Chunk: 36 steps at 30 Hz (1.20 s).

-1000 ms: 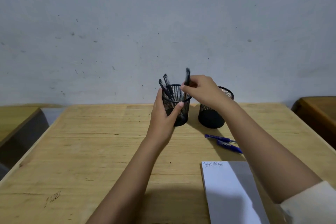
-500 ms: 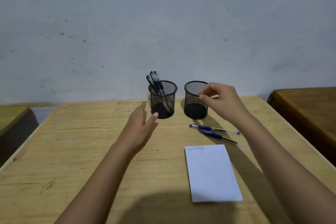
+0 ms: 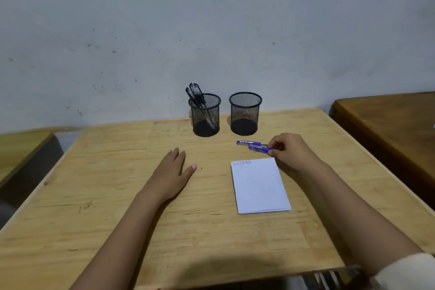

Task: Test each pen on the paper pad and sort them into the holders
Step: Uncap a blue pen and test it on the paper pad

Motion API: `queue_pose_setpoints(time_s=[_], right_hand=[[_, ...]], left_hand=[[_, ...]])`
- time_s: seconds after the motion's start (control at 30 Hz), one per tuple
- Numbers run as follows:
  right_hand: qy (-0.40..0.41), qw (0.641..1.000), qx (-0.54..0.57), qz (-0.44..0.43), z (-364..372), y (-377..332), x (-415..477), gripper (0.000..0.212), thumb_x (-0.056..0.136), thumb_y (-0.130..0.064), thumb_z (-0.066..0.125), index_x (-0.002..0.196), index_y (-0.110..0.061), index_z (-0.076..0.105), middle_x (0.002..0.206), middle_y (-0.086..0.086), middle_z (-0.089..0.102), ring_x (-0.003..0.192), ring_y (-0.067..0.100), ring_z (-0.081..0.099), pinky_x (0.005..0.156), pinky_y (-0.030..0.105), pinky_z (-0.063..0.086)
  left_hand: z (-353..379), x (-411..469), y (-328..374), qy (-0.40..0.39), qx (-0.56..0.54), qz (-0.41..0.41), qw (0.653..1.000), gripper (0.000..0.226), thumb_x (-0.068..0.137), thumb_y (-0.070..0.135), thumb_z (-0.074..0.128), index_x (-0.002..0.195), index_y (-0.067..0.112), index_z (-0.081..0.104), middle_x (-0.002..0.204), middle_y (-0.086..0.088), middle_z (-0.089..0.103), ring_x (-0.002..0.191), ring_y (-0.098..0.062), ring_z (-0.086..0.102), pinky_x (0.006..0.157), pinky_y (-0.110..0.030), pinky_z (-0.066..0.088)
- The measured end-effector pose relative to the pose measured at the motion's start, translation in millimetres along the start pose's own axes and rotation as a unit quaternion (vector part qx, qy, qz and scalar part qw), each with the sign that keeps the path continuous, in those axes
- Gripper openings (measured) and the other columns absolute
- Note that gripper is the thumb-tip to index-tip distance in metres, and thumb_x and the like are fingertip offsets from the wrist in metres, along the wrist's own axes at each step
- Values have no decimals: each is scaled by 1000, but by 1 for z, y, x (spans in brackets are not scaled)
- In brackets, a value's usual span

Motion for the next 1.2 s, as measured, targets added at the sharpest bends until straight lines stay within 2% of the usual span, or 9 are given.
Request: queue_pose_setpoints(time_s=[0.13,0.23,0.37,0.47,0.63,0.77,0.93,1.07,1.2], right_hand=[[46,998,49,-11,-16,-16,-6,8,79,-6,65,80,-12,70,84,5,64,75,20,58,67,29,46],[34,994,31,-94,-24,-44,-10,12,80,-3,65,88,-9,72,85,5,60,79,18,57,76,29,47],[22,983,24,-178,-21,-78,-25,10,80,-8,68,89,-11,71,83,1,58,77,12,54,72,16,43],[17,974,21,-223,-17,-90,-35,9,81,-10,67,89,-12,70,84,1,59,75,9,53,69,11,39],[11,965,82,-247,-17,-95,-42,10,80,-12,70,89,-12,72,81,-1,64,73,4,58,70,14,45],[-28,954,252,-159,-20,-86,-42,15,76,-9,74,91,-10,75,81,-1,71,75,6,65,70,15,49],[-31,864,498,-70,2,-91,-50,15,68,-13,75,82,-13,74,73,1,70,73,14,64,75,22,54],[-44,845,529,-65,30,-110,-57,11,78,-3,68,89,-2,69,78,10,67,73,16,64,74,24,54],[-33,850,518,-85,25,-114,-53,12,76,-1,69,88,2,70,72,9,69,69,16,64,66,22,52]], left_hand=[[-4,-7,22,12,-115,24,993,50,93,47,45,132,15,42,140,-6,45,129,-24,43,106,-38,38],[-6,-14,55,33,-327,35,944,49,92,37,54,136,18,45,137,3,46,121,-11,48,101,-31,44],[-17,-17,82,98,-331,117,931,31,92,28,56,122,18,59,111,2,63,96,-8,59,75,-10,48],[-24,-23,83,141,-347,145,916,11,91,24,59,98,23,68,85,4,67,76,-4,58,62,-9,41],[-36,-36,67,162,-427,132,880,12,87,17,65,87,27,71,81,-5,71,80,-20,64,78,-33,50],[-44,-45,49,173,-491,103,848,14,85,10,65,87,21,72,80,5,73,77,-6,66,79,-20,53],[-45,-48,44,181,-522,91,829,12,84,8,66,88,16,73,82,3,73,75,-6,65,80,-21,53],[-40,-52,55,162,-500,111,844,11,84,9,66,88,16,72,84,-7,72,77,-9,65,78,-20,53],[-44,-54,50,172,-484,117,850,13,84,9,66,86,20,73,75,-2,71,71,-4,65,72,-12,50]])
Point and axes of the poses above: each hand's wrist, its own x-axis towards the middle knuckle, its own z-axis out of the palm, y = z × x, the point moved 2 cm from there along x, towards the middle knuckle
